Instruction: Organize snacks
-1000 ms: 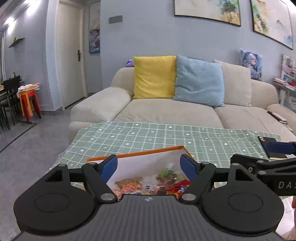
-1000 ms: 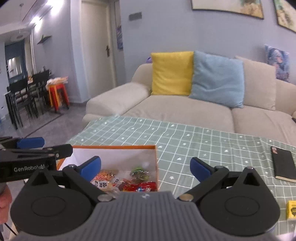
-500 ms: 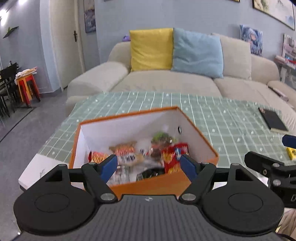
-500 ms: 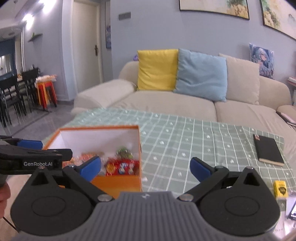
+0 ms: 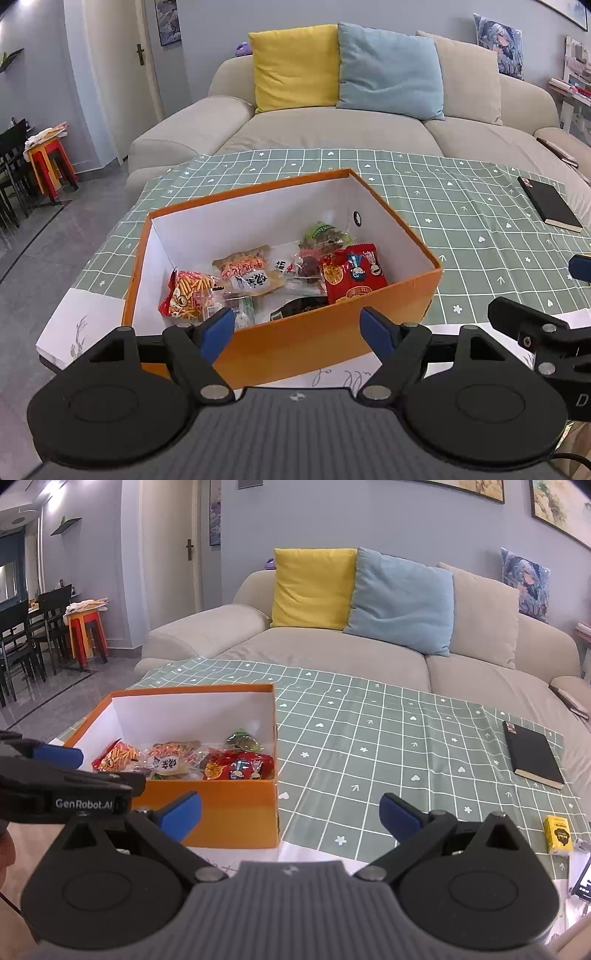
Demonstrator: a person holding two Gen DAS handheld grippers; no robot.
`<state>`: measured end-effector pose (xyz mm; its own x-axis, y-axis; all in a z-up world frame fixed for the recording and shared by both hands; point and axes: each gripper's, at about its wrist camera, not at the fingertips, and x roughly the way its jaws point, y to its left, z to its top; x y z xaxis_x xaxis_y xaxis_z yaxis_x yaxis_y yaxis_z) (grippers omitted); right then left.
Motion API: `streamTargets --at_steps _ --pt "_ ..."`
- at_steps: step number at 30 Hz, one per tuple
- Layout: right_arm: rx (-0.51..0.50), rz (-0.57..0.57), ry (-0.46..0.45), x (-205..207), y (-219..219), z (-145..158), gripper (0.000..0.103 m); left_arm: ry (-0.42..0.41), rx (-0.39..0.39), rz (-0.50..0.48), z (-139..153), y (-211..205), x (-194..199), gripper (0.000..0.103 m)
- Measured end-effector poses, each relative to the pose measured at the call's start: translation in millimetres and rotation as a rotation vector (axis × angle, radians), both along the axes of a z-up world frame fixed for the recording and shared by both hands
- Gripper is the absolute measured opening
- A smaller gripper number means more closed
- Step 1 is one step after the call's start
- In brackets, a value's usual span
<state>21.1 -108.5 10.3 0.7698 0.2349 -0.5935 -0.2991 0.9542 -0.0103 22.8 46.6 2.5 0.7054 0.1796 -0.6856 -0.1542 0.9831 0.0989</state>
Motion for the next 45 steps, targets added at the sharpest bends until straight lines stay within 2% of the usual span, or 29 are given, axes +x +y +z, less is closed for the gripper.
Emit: streamTargets --at_steps 45 --pt "0.000 -0.026 0.040 4.1 -4.0 -5.0 0.099 0.028 -0.012 0.006 -5.8 -1.2 -0.1 0.090"
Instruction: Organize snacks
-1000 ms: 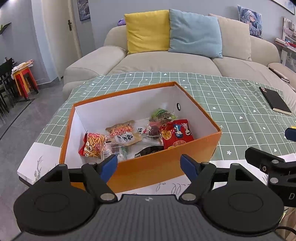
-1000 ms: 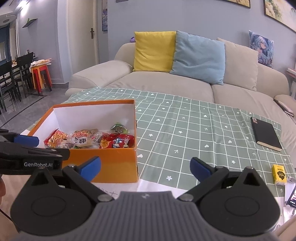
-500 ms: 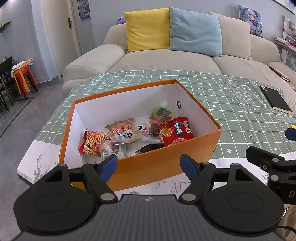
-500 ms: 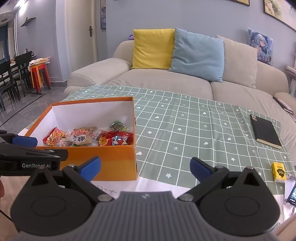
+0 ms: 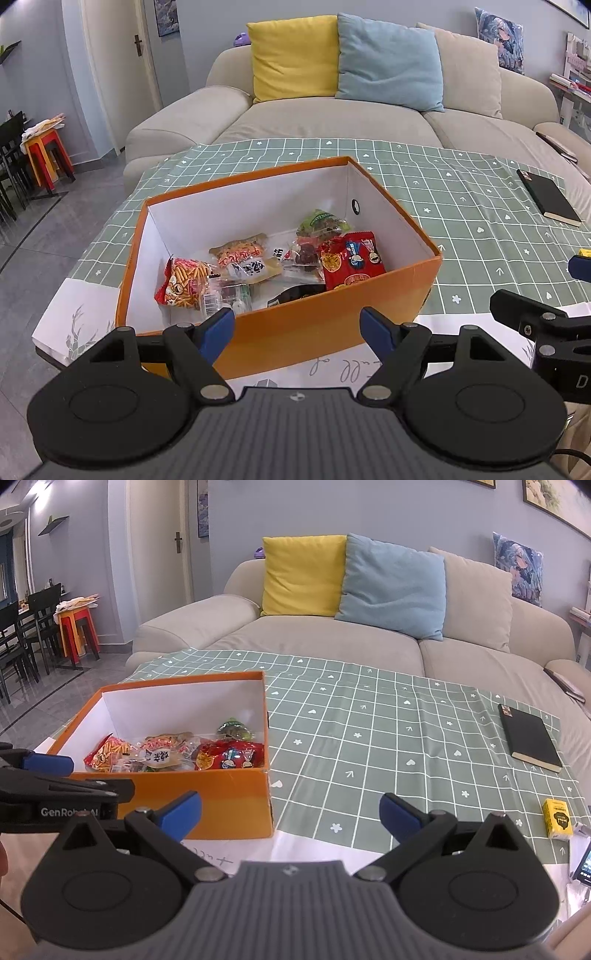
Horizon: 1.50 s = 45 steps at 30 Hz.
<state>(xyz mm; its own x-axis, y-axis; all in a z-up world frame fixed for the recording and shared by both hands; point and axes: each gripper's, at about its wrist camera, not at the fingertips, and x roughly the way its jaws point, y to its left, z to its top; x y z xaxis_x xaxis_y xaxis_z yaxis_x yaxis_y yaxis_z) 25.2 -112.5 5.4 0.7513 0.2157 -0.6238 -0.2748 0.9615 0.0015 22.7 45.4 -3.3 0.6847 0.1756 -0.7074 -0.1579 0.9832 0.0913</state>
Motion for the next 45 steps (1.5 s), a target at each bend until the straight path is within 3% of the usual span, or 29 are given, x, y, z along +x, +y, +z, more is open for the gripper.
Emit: streamTargets --at_steps 45 --pt "0.005 -0.019 0.024 1.4 -1.4 -7.6 0.099 -0.020 0.019 0.005 3.8 1.4 -1.8 0.089"
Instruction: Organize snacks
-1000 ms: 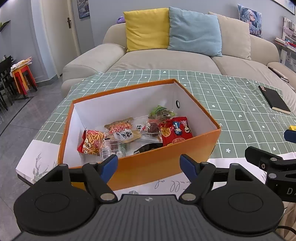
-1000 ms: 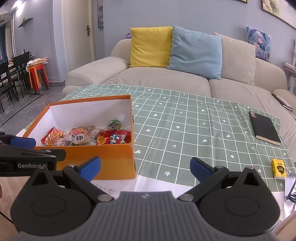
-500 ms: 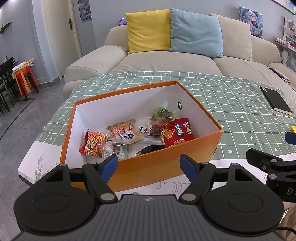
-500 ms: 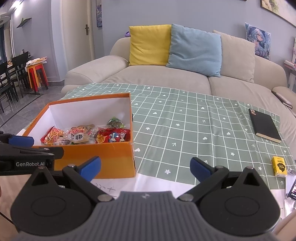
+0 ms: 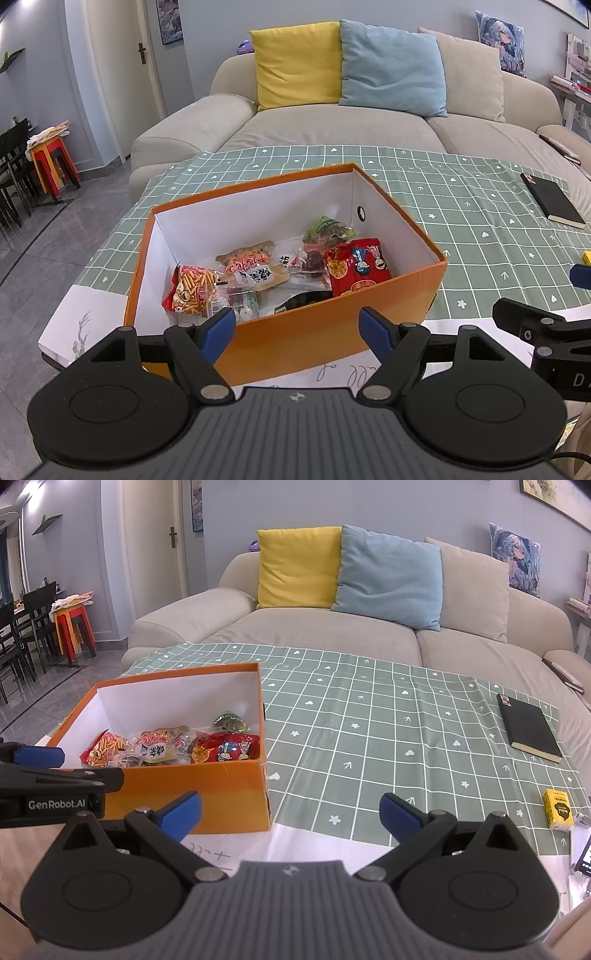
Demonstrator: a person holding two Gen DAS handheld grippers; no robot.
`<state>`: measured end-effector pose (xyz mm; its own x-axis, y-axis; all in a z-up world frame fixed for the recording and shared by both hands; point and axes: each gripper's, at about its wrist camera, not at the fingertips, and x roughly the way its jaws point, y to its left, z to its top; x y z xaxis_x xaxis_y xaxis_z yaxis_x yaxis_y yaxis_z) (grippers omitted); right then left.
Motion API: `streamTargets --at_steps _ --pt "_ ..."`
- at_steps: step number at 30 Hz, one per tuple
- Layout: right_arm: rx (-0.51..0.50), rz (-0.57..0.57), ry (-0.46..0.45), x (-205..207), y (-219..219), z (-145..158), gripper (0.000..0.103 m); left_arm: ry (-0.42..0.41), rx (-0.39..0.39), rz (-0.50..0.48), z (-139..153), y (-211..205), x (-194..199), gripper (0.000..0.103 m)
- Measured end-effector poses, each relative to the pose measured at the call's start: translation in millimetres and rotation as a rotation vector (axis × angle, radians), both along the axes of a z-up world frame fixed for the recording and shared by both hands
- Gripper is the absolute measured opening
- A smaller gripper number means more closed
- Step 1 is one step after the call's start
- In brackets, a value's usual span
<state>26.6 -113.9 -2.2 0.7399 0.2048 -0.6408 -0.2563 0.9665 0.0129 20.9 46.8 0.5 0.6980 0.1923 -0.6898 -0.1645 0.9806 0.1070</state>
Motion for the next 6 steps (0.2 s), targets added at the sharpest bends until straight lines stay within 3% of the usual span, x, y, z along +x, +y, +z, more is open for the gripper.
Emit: streamTargets --at_steps 6 --pt "0.001 -0.001 0.001 0.2 0.1 0.1 0.099 -0.007 -0.002 -0.003 1.0 0.6 -0.1 0.089"
